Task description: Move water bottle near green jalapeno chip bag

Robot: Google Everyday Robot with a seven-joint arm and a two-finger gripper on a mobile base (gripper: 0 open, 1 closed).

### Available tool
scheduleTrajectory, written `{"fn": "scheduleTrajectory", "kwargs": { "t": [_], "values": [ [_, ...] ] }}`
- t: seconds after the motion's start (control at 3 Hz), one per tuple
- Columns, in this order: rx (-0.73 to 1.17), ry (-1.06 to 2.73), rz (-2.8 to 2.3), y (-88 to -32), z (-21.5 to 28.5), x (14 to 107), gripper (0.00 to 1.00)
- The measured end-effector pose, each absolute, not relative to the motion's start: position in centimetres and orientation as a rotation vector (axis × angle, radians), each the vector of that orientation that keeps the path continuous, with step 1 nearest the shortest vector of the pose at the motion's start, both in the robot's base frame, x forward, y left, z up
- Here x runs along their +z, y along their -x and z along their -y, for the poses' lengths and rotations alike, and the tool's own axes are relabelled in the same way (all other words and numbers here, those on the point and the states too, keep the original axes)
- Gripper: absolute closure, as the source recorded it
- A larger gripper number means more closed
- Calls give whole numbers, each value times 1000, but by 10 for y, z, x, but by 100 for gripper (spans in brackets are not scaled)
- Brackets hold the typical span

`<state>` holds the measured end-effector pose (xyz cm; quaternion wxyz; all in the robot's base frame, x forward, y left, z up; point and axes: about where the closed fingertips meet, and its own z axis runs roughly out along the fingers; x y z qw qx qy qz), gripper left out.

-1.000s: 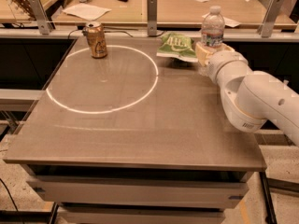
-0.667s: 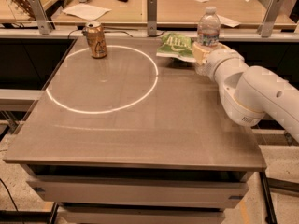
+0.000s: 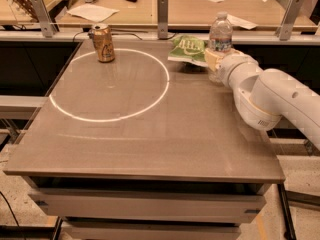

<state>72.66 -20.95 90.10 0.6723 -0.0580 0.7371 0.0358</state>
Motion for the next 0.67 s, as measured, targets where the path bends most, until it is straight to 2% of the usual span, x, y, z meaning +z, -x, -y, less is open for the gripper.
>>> {"fn": "scheduleTrajectory", "kwargs": {
  "t": [0.33,0.67],
  "values": [
    [68,129,-1648,-737,215,899,82],
    [86,107,-1644,-739,218,894,58]
  ]
}}
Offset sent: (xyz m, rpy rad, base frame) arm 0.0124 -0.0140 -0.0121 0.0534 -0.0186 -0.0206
